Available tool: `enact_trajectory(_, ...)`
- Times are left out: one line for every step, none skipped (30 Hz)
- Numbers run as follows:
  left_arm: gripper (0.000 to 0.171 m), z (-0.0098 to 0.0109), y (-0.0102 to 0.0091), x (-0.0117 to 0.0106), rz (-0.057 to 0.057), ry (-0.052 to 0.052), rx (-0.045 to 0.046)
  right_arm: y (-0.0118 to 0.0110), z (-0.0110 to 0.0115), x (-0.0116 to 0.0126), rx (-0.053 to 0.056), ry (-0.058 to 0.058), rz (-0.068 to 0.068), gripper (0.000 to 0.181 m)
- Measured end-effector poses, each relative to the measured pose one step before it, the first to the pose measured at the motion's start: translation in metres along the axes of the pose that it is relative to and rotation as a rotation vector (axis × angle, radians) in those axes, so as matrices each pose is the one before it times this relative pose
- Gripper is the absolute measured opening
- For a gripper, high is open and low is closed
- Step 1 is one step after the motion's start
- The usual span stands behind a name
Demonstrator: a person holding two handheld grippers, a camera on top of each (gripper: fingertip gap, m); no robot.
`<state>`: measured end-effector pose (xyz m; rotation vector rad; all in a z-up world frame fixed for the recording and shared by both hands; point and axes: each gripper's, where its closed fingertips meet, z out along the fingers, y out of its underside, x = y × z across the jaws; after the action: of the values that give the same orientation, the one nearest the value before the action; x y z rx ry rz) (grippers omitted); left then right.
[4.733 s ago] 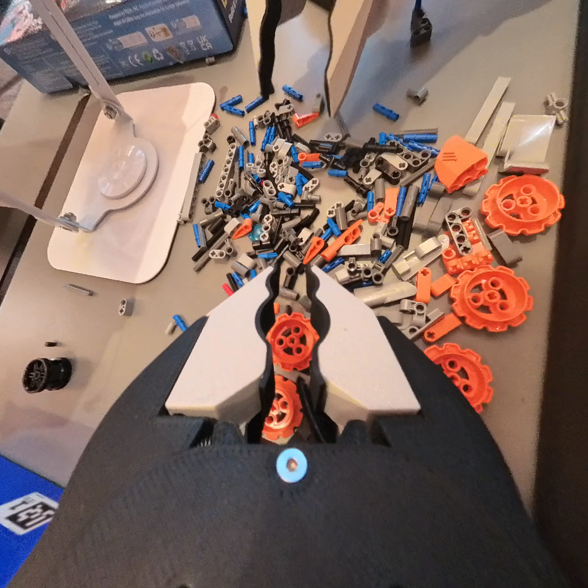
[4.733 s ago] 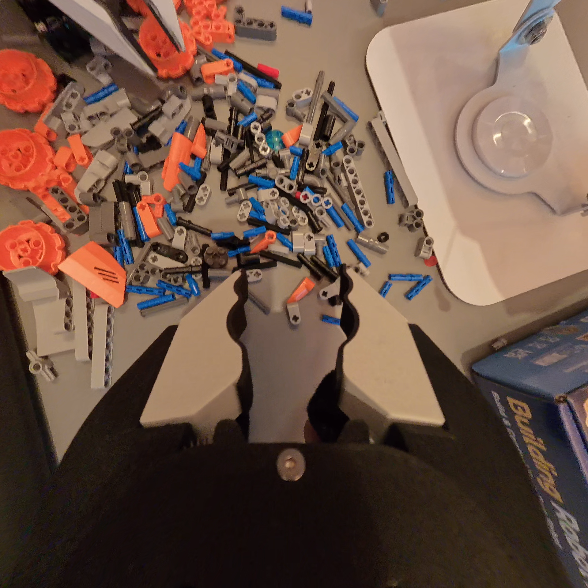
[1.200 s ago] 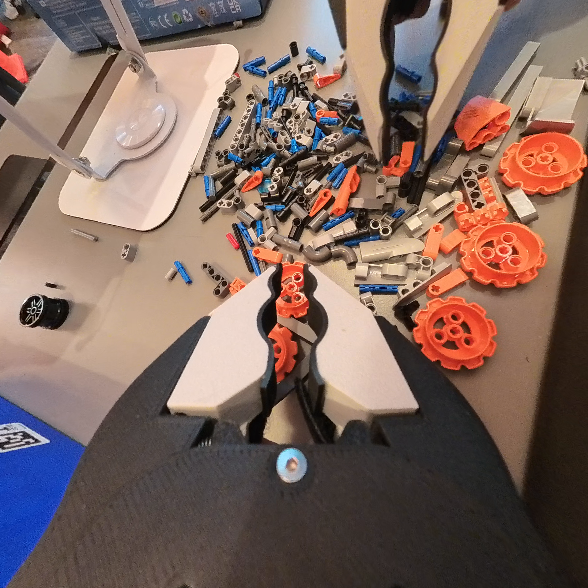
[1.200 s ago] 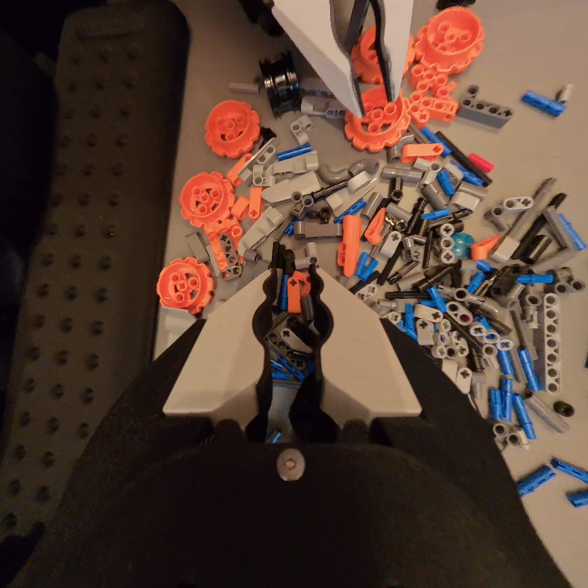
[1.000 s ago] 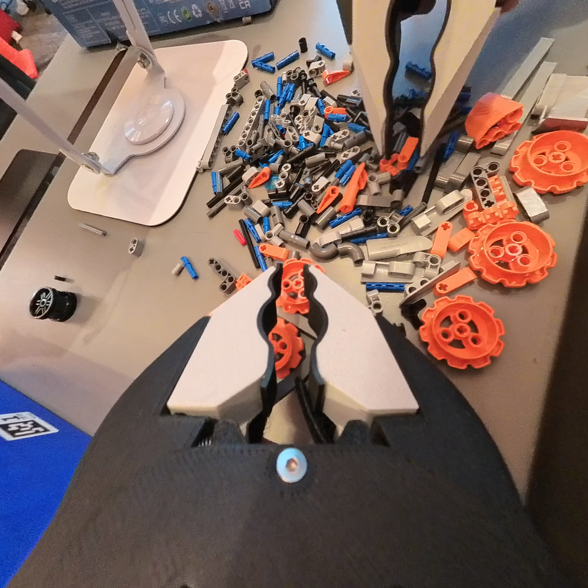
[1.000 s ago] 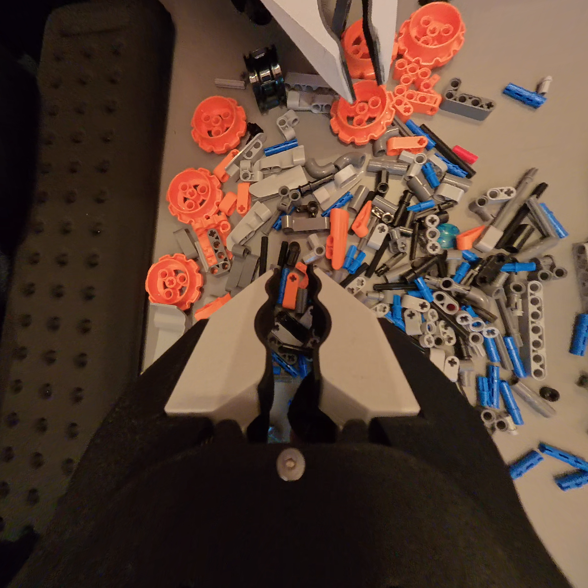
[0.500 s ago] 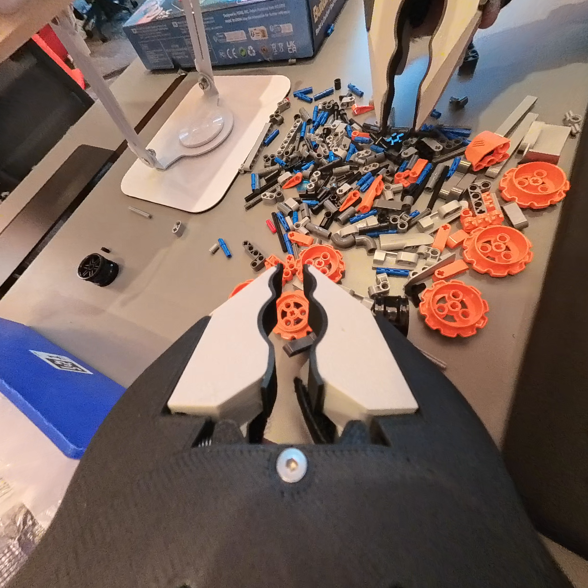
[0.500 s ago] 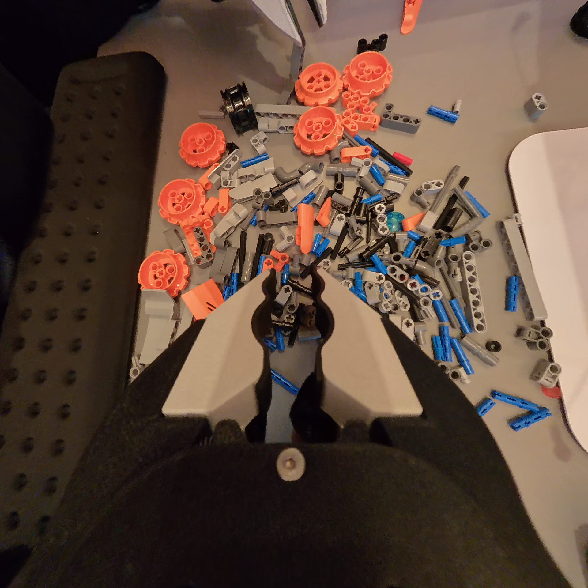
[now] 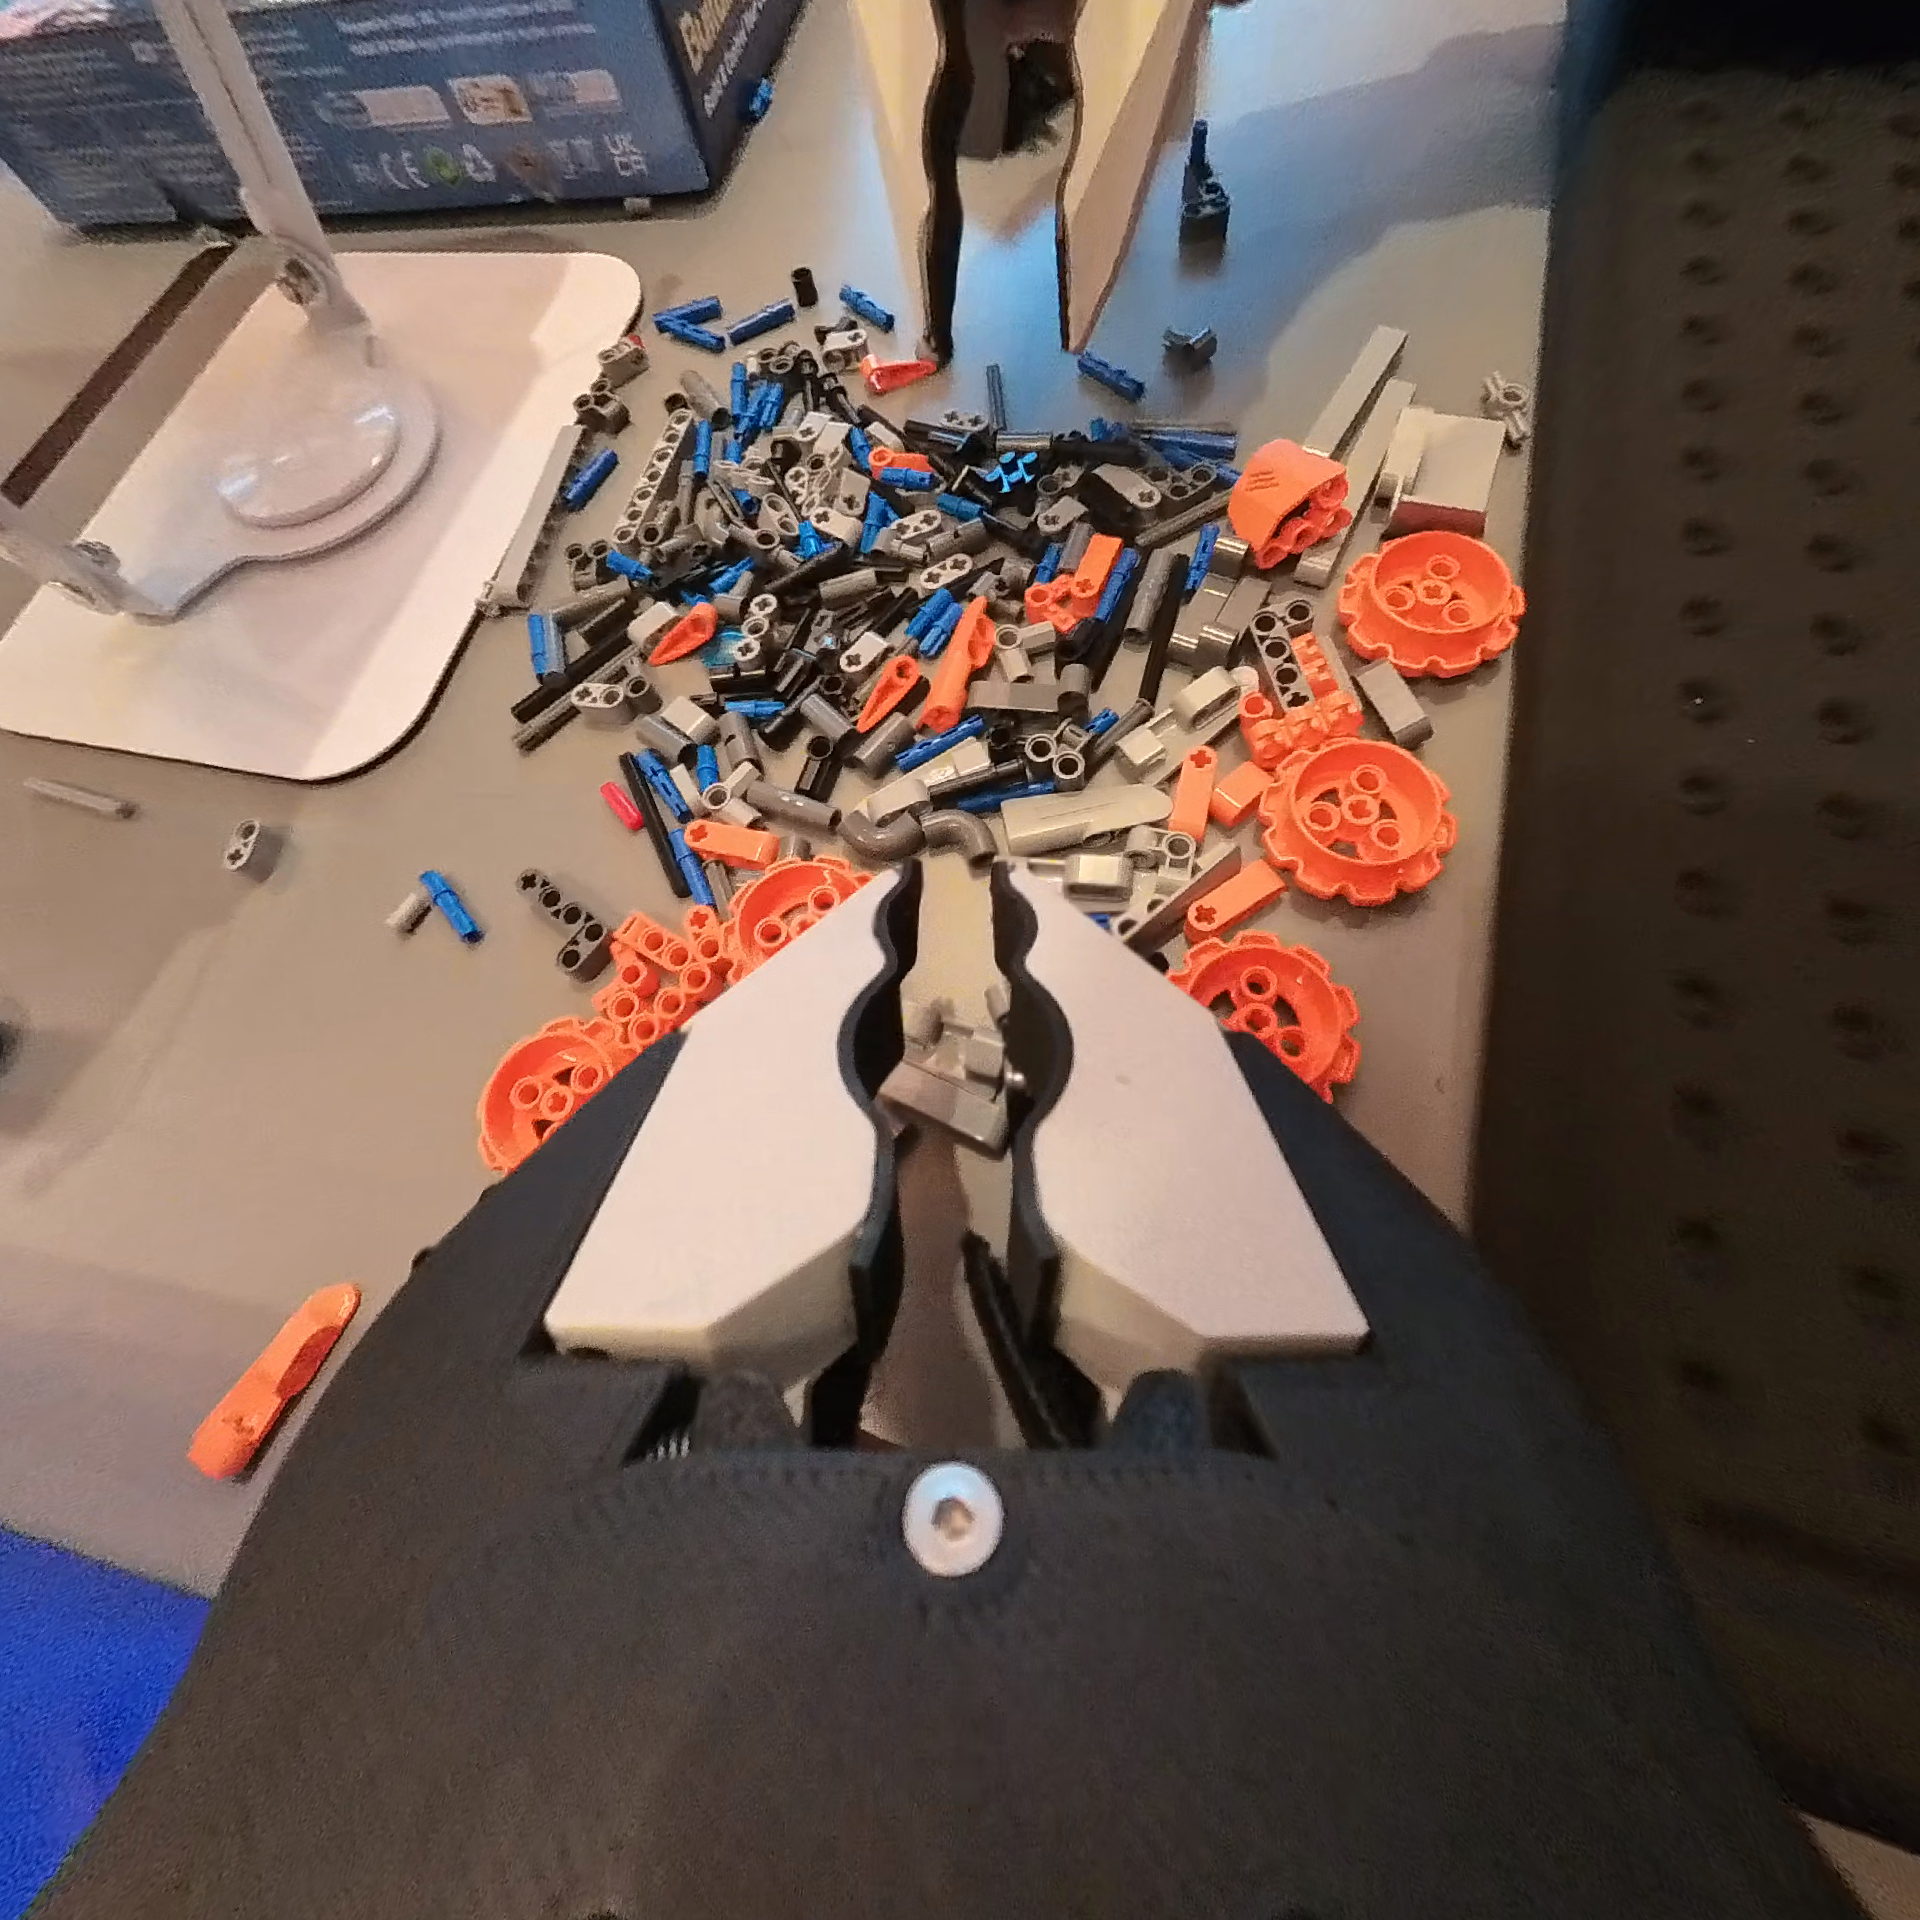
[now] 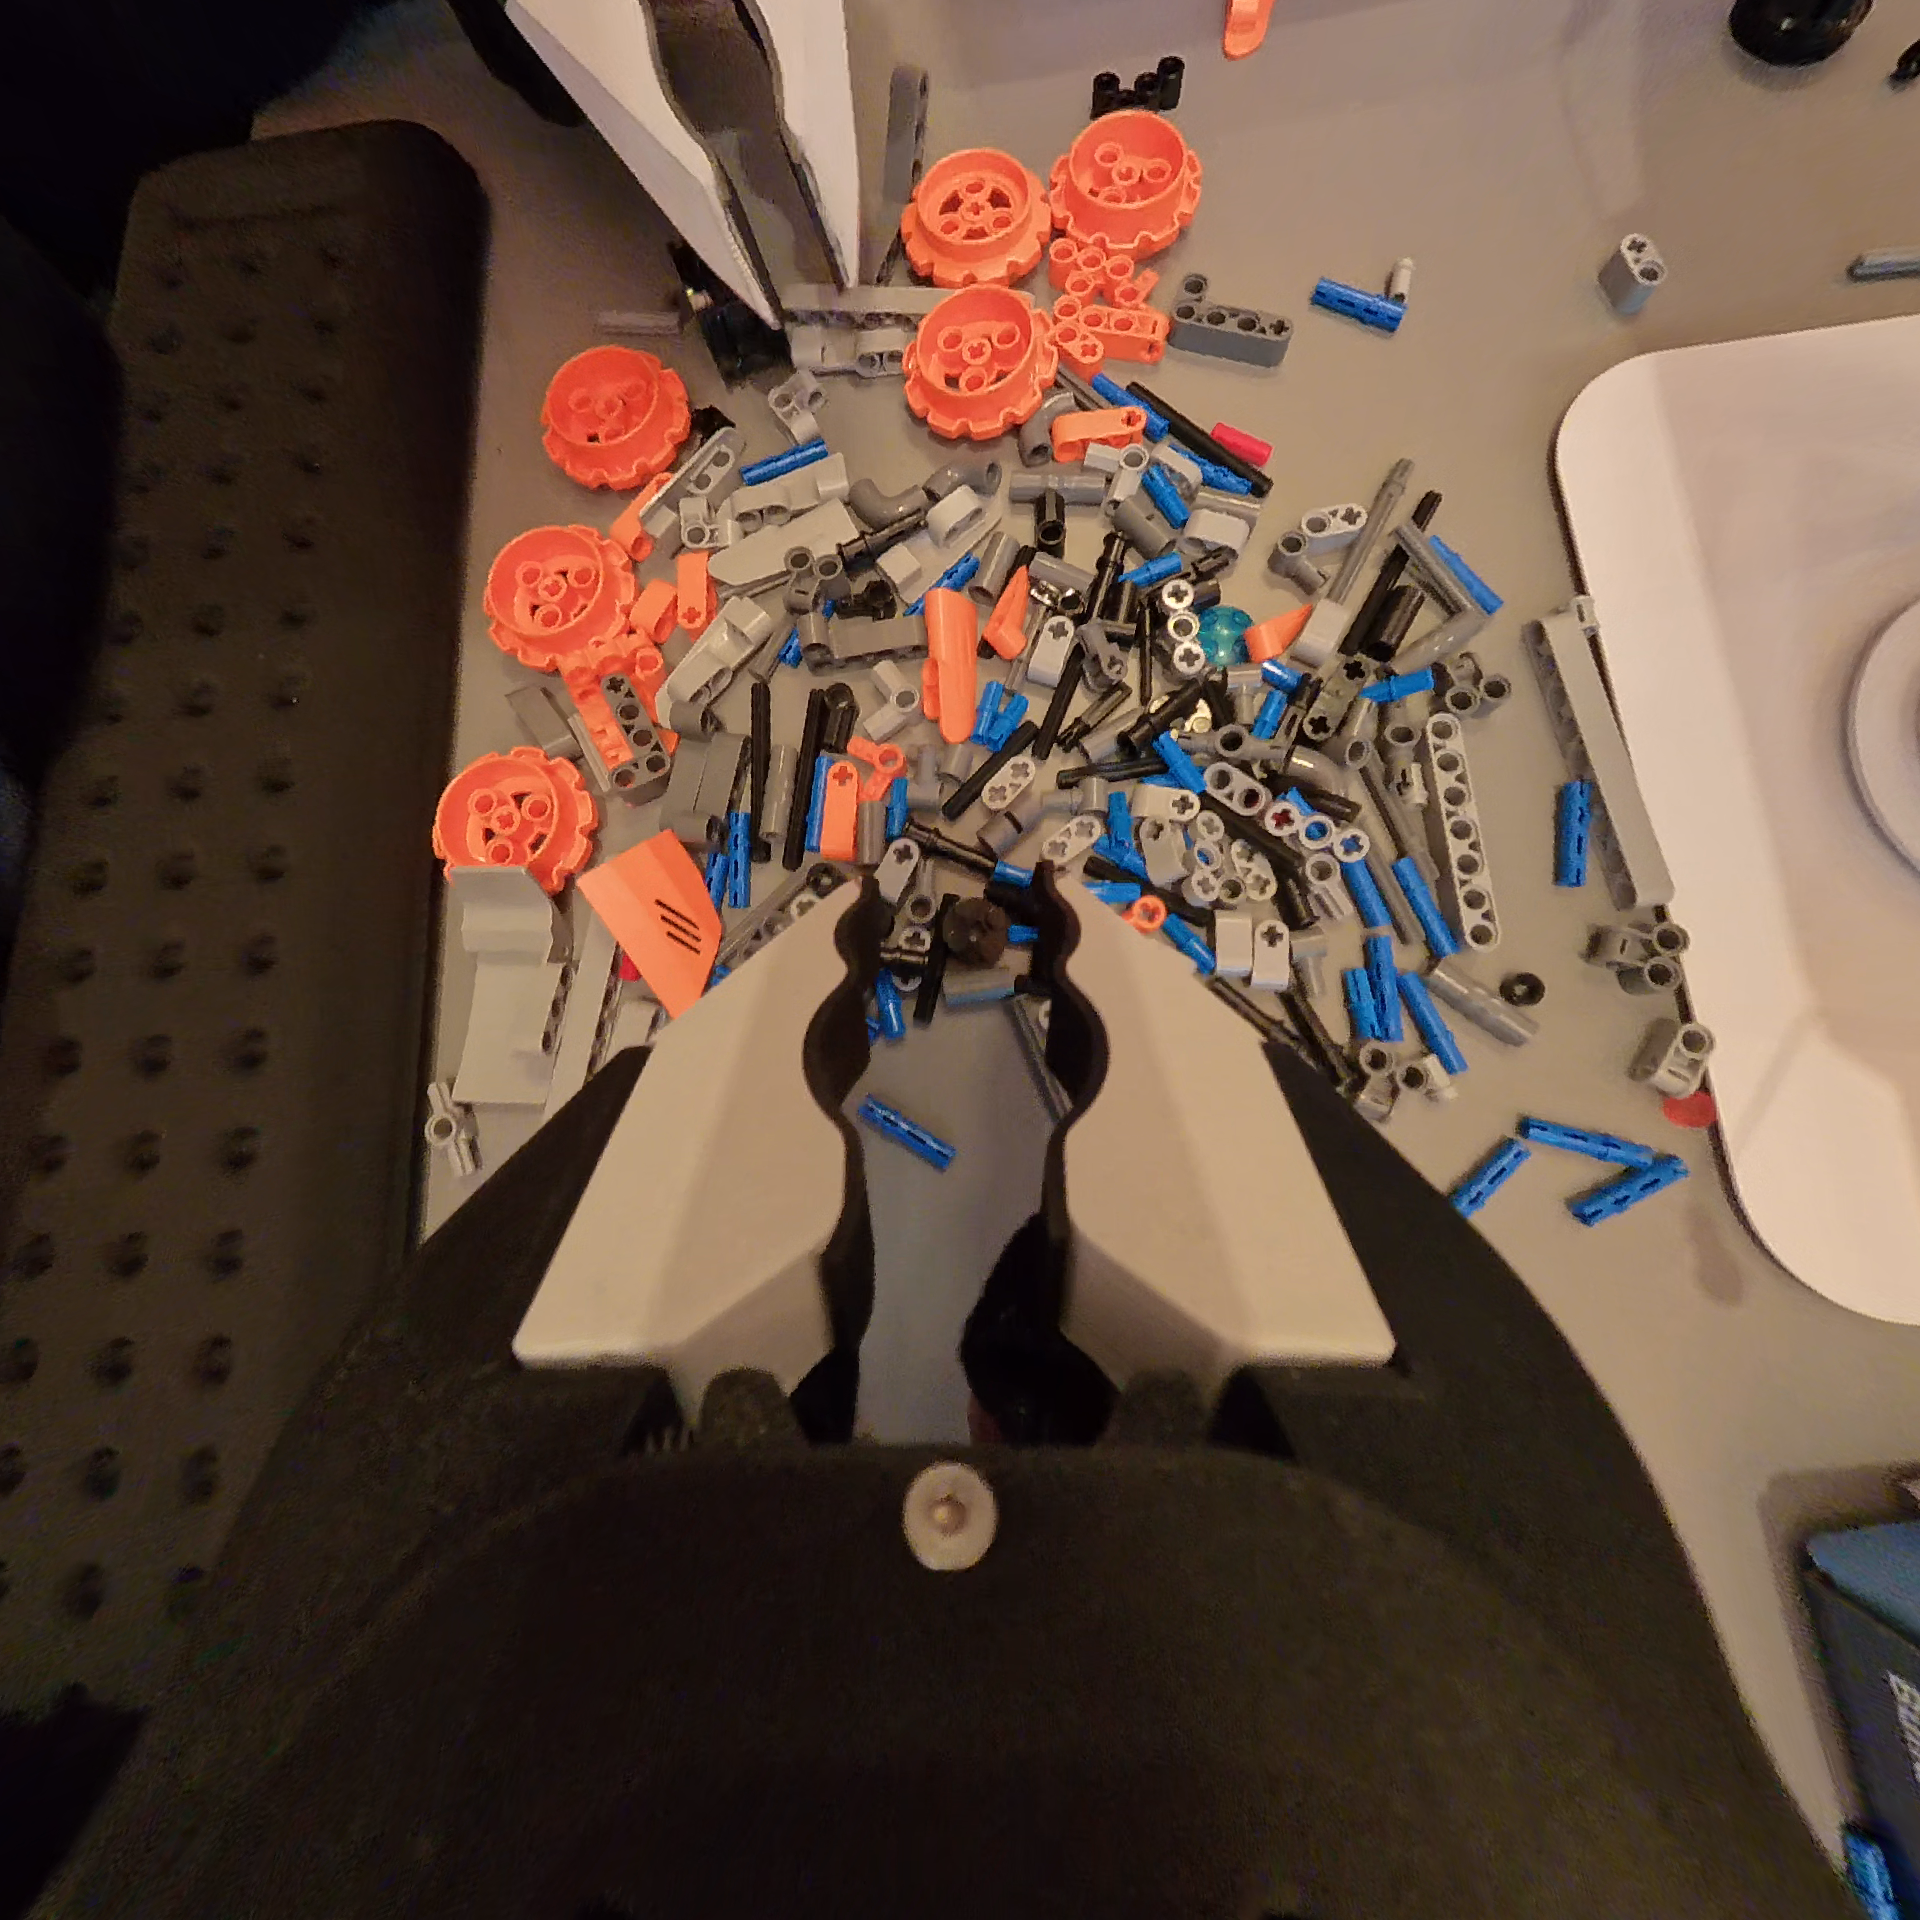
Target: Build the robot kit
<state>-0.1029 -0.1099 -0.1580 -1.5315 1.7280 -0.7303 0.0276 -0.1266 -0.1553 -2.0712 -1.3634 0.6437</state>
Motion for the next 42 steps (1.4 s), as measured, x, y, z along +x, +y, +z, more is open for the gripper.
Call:
enact_trajectory(0.012,0.00215,0.00084,0.00016,0.0033,0.0002,-0.00851,0.00185,-0.00074,-0.00098,-0.0067,-0.0039,-0.0007,0.028)
enact_trajectory(0.011,0.00158,0.00092,-0.00089,0.0014,-0.0055,-0.00701,0.00173,0.00013,-0.00153,-0.0071,-0.0062,-0.001,0.028)
enact_trajectory(0.011,0.00124,0.00088,-0.00241,-0.0016,-0.0121,-0.00635,0.00224,0.0014,-0.00254,-0.0107,-0.0117,-0.0018,0.029)
enact_trajectory(0.011,0.00085,0.00032,-0.00216,-0.0045,-0.0087,-0.00261,0.00358,0.00222,-0.00188,-0.02,-0.0071,-0.0049,0.029)
enact_trajectory(0.011,0.00059,-0.00068,-0.00023,-0.004,0.0022,0.0029,0.00381,0.00271,-0.00131,-0.0241,-0.0032,-0.0066,0.029)
enact_trajectory(0.011,0.00063,-0.00098,0.00047,-0.0009,0.0031,0.00429,0.00218,0.00319,-0.00225,-0.017,-0.0091,-0.0071,0.03)
enact_trajectory(0.011,0.00084,-0.0005,0.00022,0.0022,-0.0002,0.00044,0.00143,0.00332,-0.00359,-0.0147,-0.0162,-0.0092,0.031)
enact_trajectory(0.011,0.00108,0.00027,-0.00005,0.0036,-0.0025,-0.00369,0.00278,0.00305,-0.0036,-0.0224,-0.015,-0.0102,0.031)
enact_trajectory(0.011,0.00114,0.00092,-0.00017,0.0029,-0.0019,-0.00683,0.00307,0.00229,-0.0015,-0.0211,-0.0026,-0.0091,0.031)
enact_trajectory(0.011,0.00085,0.00103,-0.00014,0.0015,-0.0019,-0.00545,0.00187,0.00151,-0.00092,-0.0098,-0.0034,-0.0032,0.03)
enact_trajectory(0.011,0.00063,0.00106,-0.00012,0.0,-0.0004,-0.00462,0.00107,0.00128,-0.001,-0.0036,-0.008,0.002,0.03)
enact_trajectory(0.011,0.00034,0.00073,-0.00025,0.0005,-0.0015,-0.00274,0.00107,0.00133,0.00008,-0.0028,-0.0027,0.0023,0.029)
enact_trajectory(0.011,0.00017,0.00033,-0.00019,-0.0003,-0.0004,-0.00049,0.00142,0.00132,-0.0004,-0.0064,-0.005,0.0023,0.028)
enact_trajectory(0.011,0.00006,-0.00016,0.00005,-0.0014,0.001,0.00176,-0.00003,0.00075,-0.00093,0.0004,-0.0063,0.0002,0.027)
enact_trajectory(0.011,0.00021,0.00004,-0.00005,-0.001,0.0003,0.001,-0.0004,0.00022,-0.00117,0.0015,-0.005,-0.0033,0.025)
enact_trajectory(0.011,0.00018,0.00016,-0.00019,0.0003,-0.0007,-0.00036,0.00008,0.00011,-0.00188,-0.0022,-0.0068,-0.0073,0.024)
enact_trajectory(0.011,0.00027,0.00045,0.00013,0.0004,0.0007,-0.0019,-0.00005,-0.00009,-0.00193,-0.0002,-0.0069,-0.0074,0.024)
enact_trajectory(0.011,0.00022,0.00016,0.00008,0.0001,0.0005,-0.00091,-0.00015,-0.00024,-0.00102,0.002,-0.0049,-0.002,0.023)
enact_trajectory(0.01,0.00008,-0.0001,0.00025,0.0001,0.0011,0.00018,-0.00034,-0.00044,-0.00111,0.003,-0.0065,0.0005,0.023)
enact_trajectory(0.01,0.00012,-0.00021,0.00021,0.0009,0.0005,0.00085,-0.00062,-0.00077,-0.00061,0.0054,-0.0032,-0.0027,0.023)
enact_trajectory(0.01,0.00007,-0.0003,0.00013,0.0006,0.0,0.00092,-0.00142,-0.00094,-0.00008,0.0097,0.0011,-0.0037,0.023)
enact_trajectory(0.01,0.00016,-0.00037,0.00017,0.0,0.0007,0.00111,-0.00203,-0.00114,-0.00013,0.0121,-0.0003,-0.0007,0.023)
enact_trajectory(0.01,0.00012,-0.00053,0.00039,0.0008,0.0014,0.00149,-0.00181,-0.00074,0.0001,0.0088,0.0004,0.0005,0.024)
enact_trajectory(0.01,0.00033,-0.00059,0.00061,0.0009,0.0021,0.00148,-0.00129,-0.00038,0.00134,0.0055,0.0087,-0.0005,0.025)
enact_trajectory(0.01,0.00033,-0.00057,0.00017,0.0014,0.0,0.00143,-0.00204,-0.00004,0.00285,0.0084,0.016,0.0017,0.027)
enact_trajectory(0.01,0.00044,-0.00058,0.00016,0.001,-0.0002,0.00066,-0.00272,0.00031,0.00223,0.0116,0.0094,0.0054,0.028)
enact_trajectory(0.01,0.0006,-0.00024,0.00052,0.0016,0.0016,-0.00066,-0.00293,0.00065,0.00263,0.0125,0.0102,0.0066,0.029)
enact_trajectory(0.01,0.00053,-0.00014,0.00044,0.0018,0.0005,-0.00151,-0.00279,0.00125,0.00357,0.0129,0.0144,0.0077,0.029)
enact_trajectory(0.01,0.00054,-0.00022,0.00005,0.0022,-0.0014,-0.00042,-0.00248,0.00169,0.00388,0.0115,0.0153,0.0107,0.031)
enact_trajectory(0.01,0.00034,0.00004,0.00009,0.0008,-0.0005,-0.00117,-0.00133,0.00207,0.00342,0.0037,0.0127,0.0117,0.031)
enact_trajectory(0.01,0.0003,-0.00032,0.00011,-0.0013,0.0002,0.00097,-0.00022,0.00236,0.00335,-0.0033,0.0151,0.0072,0.03)
enact_trajectory(0.01,0.00011,-0.00016,0.00009,0.0004,0.0002,0.00058,-0.00063,0.00242,0.00333,-0.0015,0.0168,0.0036,0.031)
enact_trajectory(0.01,0.00007,-0.00011,0.00004,0.0011,-0.0005,0.00013,-0.00144,0.00241,0.00219,0.0025,0.0106,0.0051,0.03)
enact_trajectory(0.01,0.00006,0.00001,-0.00028,0.0002,-0.0012,-0.00039,-0.00133,0.00199,0.00094,0.0,0.0045,0.0021,0.031)
enact_trajectory(0.01,-0.00011,-0.00005,-0.00029,-0.0004,-0.0015,0.00039,-0.00088,0.00131,0.0021,-0.0014,0.0131,-0.0023,0.03)
enact_trajectory(0.01,-0.0002,-0.00037,-0.00032,-0.0005,-0.0015,0.00196,-0.0014,0.00046,0.00287,0.0029,0.0168,-0.0008,0.03)
enact_trajectory(0.01,-0.00018,-0.00047,-0.00001,-0.0002,-0.0006,0.00247,-0.00211,0.00002,0.00295,0.0098,0.014,0.006,0.029)
enact_trajectory(0.01,0.00007,-0.00049,0.00003,0.0004,-0.0007,0.00177,-0.00209,-0.00005,0.00251,0.0108,0.0092,0.0088,0.029)
enact_trajectory(0.01,0.00016,-0.00049,-0.00001,0.0005,-0.0009,0.00086,-0.00201,0.00011,0.0038,0.011,0.0162,0.0077,0.028)
enact_trajectory(0.01,0.00035,-0.00041,0.00018,0.0007,-0.0003,0.00085,-0.00166,0.0007,0.00461,0.0091,0.0207,0.0109,0.028)
enact_trajectory(0.01,0.00055,0.00005,0.00053,0.0013,0.0015,-0.00217,-0.00068,0.00127,0.00296,0.0012,0.0099,0.0092,0.029)
enact_trajectory(0.01,0.00043,0.00019,0.00011,0.0022,-0.0011,-0.00275,-0.00039,0.00143,0.00295,-0.0008,0.0126,0.0038,0.031)
